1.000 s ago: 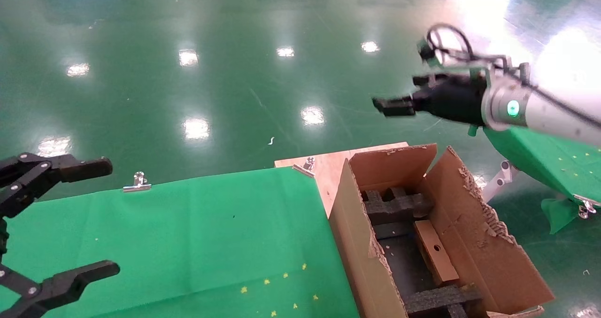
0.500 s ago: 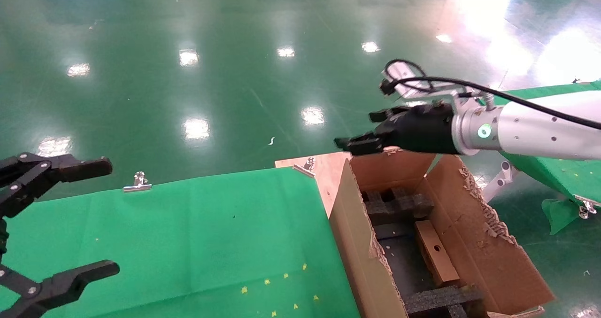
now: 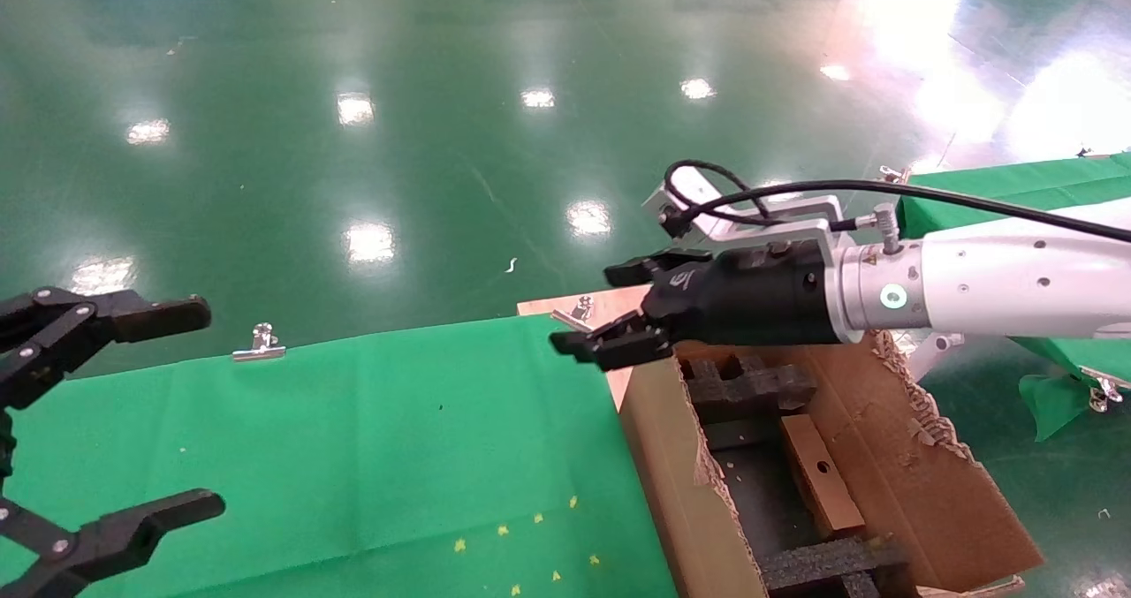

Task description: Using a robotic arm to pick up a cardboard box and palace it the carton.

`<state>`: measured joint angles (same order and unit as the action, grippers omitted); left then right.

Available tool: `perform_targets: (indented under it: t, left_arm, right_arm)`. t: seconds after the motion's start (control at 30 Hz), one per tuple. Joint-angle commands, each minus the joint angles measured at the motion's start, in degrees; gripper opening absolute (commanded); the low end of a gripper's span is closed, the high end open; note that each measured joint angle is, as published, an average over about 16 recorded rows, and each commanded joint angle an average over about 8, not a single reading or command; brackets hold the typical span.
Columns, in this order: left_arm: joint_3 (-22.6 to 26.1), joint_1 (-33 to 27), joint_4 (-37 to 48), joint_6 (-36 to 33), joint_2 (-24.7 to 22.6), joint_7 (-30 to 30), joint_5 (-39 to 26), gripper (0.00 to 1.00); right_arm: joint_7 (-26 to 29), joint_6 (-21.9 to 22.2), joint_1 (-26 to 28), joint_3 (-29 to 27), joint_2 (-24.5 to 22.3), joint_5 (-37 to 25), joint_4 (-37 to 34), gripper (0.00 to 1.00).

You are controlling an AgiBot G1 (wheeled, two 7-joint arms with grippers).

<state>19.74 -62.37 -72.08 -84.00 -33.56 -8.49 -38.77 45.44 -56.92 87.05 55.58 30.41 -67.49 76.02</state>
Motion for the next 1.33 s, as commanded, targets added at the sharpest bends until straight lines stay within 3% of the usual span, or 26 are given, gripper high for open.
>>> perform_targets:
  t: [0.03, 0.9, 1.07, 1.33]
  left_arm:
    - [0.0, 0.0, 0.0, 0.0, 0.0, 0.0, 0.0, 1.00]
    - [0.0, 0.0, 0.0, 0.0, 0.0, 0.0, 0.0, 1.00]
    - [0.0, 0.0, 0.0, 0.0, 0.0, 0.0, 0.0, 1.00]
    - [0.0, 0.0, 0.0, 0.0, 0.0, 0.0, 0.0, 1.00]
  right_arm:
    - [-2.5, -2.1, -1.9, -2.9, 0.3, 1.9, -0.2, 1.00]
    - [-34.4, -28.6, -25.4, -39.5, 4.6, 25.5, -2.4, 1.00]
    - [-36.1, -30.5, -27.1, -42.3, 4.9, 27.3, -2.6, 1.00]
    - [-35.5, -30.0, -26.6, -41.3, 4.9, 26.8, -2.6, 1.00]
